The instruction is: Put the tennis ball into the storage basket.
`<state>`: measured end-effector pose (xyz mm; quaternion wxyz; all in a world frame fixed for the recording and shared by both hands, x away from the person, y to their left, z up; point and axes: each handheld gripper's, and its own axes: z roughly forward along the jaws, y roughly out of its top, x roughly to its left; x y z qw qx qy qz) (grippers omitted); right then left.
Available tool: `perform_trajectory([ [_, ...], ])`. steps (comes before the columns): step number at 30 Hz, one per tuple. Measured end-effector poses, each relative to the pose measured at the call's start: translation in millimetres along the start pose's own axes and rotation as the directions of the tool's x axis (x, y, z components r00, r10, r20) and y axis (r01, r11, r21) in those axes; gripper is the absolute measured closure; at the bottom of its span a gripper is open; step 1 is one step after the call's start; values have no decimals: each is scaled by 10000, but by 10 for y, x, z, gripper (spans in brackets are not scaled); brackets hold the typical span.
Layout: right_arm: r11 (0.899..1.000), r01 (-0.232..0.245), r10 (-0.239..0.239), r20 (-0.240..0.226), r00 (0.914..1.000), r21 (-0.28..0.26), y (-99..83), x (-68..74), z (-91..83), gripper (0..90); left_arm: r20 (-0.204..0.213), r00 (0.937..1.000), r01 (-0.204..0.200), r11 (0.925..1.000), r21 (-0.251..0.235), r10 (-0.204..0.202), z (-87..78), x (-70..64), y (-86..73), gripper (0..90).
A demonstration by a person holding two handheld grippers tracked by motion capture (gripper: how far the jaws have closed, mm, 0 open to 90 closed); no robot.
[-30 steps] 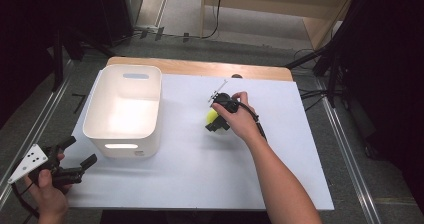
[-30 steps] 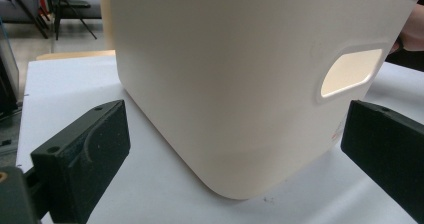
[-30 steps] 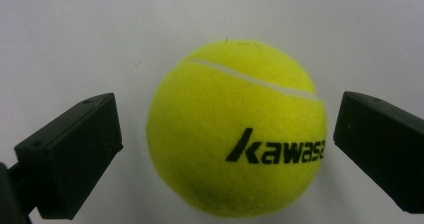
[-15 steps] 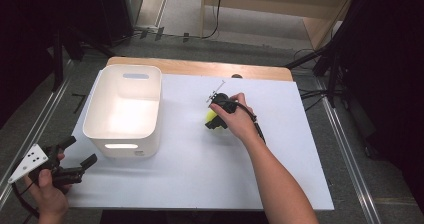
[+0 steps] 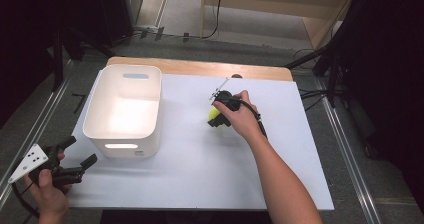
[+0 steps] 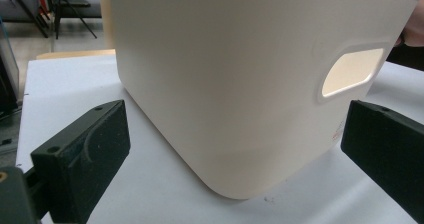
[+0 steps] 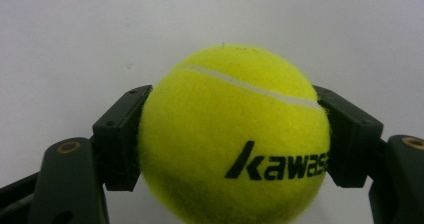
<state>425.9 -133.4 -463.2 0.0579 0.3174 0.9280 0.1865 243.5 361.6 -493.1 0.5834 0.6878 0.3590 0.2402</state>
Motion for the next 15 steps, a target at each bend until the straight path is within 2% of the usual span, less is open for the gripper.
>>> perform_trajectory([
  [10, 9994, 256, -264, -352, 9990, -223, 102, 41, -156, 236, 5, 10000, 8, 10000, -5, -8, -1, 1, 0, 0],
  [15, 9992, 357, -362, -298, 9989, -189, 157, 67, -206, 236, 1, 10000, 43, 10000, -13, -43, -2, 1, 0, 0],
])
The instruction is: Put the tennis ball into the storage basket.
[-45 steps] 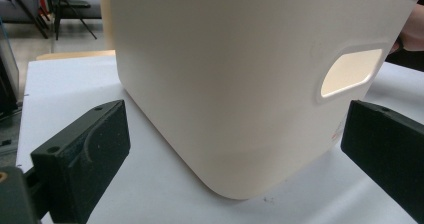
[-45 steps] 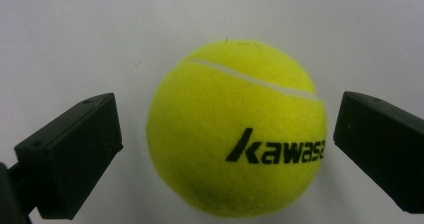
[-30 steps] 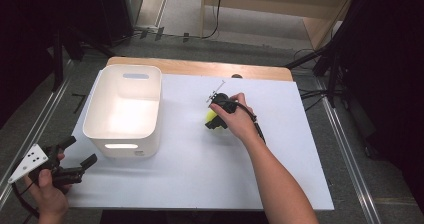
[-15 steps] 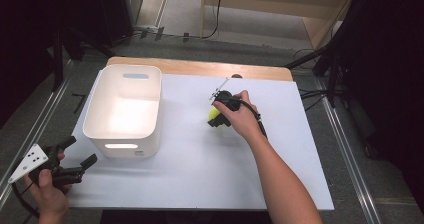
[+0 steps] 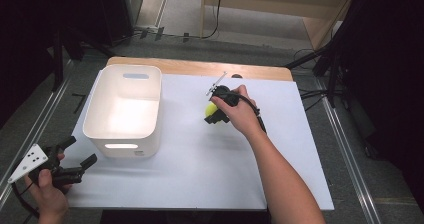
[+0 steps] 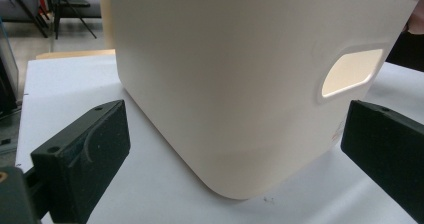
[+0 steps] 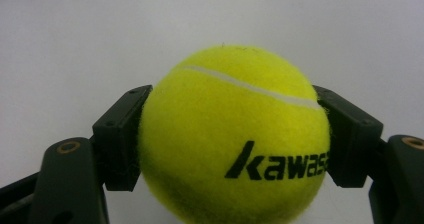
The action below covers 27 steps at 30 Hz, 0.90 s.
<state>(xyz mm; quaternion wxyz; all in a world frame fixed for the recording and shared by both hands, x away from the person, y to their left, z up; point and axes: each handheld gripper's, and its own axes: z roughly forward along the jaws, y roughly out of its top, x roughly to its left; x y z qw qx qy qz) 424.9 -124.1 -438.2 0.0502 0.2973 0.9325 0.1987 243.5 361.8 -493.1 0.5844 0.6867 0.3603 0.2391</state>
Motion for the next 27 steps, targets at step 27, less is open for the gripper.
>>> perform_trajectory([
  [27, 9972, 562, -580, -346, 9977, -499, 241, 85, -212, 236, 88, 9999, 85, 9999, -130, -83, -19, 7, -3, 0],
])
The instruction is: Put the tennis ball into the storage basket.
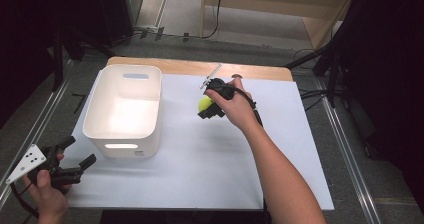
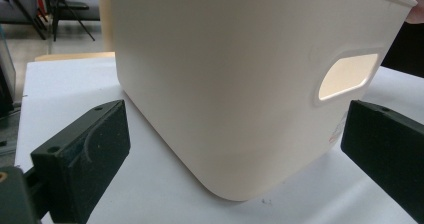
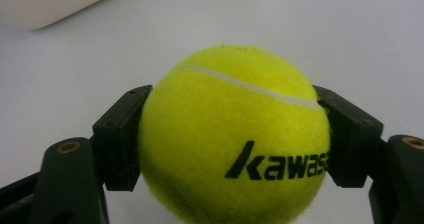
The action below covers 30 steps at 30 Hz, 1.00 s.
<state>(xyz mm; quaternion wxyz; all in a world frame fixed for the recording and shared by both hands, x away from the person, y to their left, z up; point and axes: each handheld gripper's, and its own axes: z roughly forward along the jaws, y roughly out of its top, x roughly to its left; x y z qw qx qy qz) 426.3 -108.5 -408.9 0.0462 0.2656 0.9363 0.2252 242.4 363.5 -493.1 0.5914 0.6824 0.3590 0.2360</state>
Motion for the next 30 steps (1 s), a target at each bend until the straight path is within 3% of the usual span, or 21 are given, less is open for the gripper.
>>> perform_trajectory([
  [27, 9998, 123, -126, -160, 9998, -150, 184, 34, -163, 236, 281, 9996, -31, 10000, 52, 29, 2, -6, 4, 0],
  [30, 9993, 334, -337, -161, 9993, -175, 211, 36, -171, 236, 329, 9994, -50, 10000, 65, 48, 2, -5, 4, 0],
])
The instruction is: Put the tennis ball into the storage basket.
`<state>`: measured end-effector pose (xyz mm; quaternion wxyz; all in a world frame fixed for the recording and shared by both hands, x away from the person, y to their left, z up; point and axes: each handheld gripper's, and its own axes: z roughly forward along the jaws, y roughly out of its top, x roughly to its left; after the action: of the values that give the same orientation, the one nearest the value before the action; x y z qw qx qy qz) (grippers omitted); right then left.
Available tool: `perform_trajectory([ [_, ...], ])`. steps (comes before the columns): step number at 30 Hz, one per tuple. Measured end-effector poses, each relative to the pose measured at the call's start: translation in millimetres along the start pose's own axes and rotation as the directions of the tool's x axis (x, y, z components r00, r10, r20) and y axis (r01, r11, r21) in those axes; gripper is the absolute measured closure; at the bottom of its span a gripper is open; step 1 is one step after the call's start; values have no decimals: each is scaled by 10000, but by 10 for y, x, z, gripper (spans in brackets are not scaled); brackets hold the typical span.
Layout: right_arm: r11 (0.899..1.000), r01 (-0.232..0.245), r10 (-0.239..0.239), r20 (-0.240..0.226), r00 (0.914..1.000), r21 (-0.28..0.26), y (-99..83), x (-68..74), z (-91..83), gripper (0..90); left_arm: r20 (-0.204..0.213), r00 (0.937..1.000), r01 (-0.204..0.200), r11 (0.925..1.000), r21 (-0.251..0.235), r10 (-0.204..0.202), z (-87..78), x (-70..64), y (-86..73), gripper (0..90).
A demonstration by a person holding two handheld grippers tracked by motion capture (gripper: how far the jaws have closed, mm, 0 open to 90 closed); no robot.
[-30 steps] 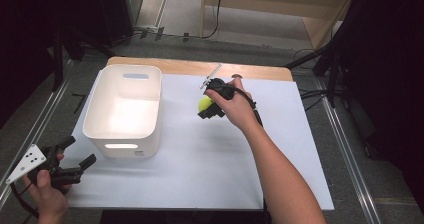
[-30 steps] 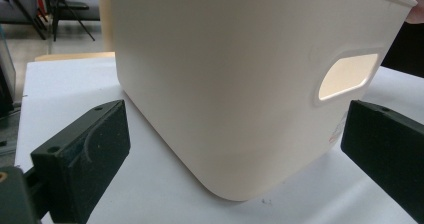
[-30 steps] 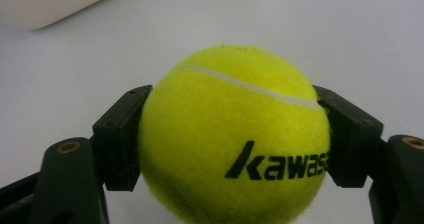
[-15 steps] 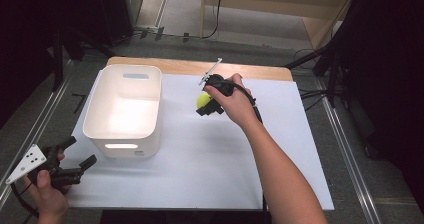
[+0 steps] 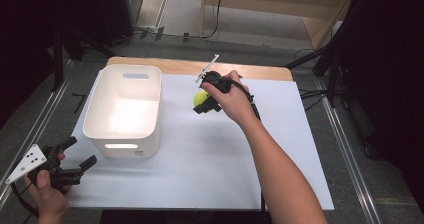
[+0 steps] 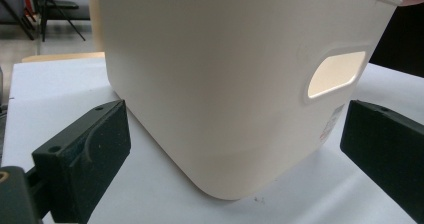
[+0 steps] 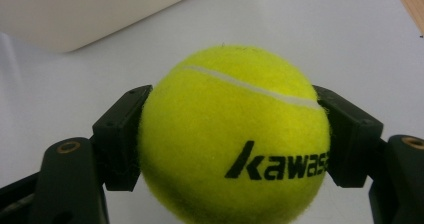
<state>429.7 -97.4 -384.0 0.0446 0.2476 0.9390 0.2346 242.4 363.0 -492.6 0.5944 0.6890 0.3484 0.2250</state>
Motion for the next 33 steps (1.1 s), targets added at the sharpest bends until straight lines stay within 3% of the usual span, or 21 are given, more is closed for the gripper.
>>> perform_trajectory([
  [14, 9999, 110, -111, -92, 9999, -80, 146, 58, -78, 236, 15, 10000, 4, 10000, -13, -4, 0, -1, -1, 0],
  [33, 9973, 631, -643, -308, 9975, -388, 442, 171, -150, 236, 57, 10000, 27, 10000, -28, -27, 1, 0, -1, 0],
])
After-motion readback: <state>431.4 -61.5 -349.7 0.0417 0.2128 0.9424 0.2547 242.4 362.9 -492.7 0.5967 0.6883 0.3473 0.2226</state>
